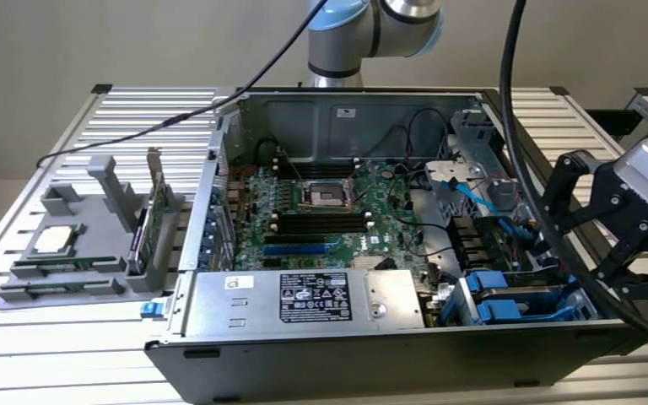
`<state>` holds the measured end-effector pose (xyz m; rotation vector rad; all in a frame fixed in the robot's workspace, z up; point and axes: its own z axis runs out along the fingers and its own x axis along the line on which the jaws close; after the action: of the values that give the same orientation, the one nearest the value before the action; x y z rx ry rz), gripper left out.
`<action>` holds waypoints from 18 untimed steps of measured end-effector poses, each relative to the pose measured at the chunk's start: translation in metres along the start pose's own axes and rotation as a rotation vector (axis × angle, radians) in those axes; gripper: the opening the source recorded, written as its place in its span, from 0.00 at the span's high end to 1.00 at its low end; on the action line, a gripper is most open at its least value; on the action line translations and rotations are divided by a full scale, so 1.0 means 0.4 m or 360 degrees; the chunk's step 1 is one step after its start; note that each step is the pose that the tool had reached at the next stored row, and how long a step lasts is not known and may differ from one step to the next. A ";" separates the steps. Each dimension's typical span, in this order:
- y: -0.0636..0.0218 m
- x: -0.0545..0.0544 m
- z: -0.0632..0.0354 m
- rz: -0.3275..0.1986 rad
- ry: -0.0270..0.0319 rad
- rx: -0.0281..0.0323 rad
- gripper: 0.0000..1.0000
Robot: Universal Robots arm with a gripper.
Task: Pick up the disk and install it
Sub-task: 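Insert the first disk wire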
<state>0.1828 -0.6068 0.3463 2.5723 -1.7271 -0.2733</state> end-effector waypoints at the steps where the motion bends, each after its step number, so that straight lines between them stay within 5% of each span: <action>1: 0.000 0.002 0.002 0.0002 -0.00017 0.00026 0.51; 11: 0.002 0.014 0.018 0.0020 -0.00147 0.00404 0.51; 18: 0.005 0.017 0.021 0.0026 -0.00416 0.00618 0.51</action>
<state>0.1821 -0.6132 0.3375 2.5914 -1.7792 -0.2768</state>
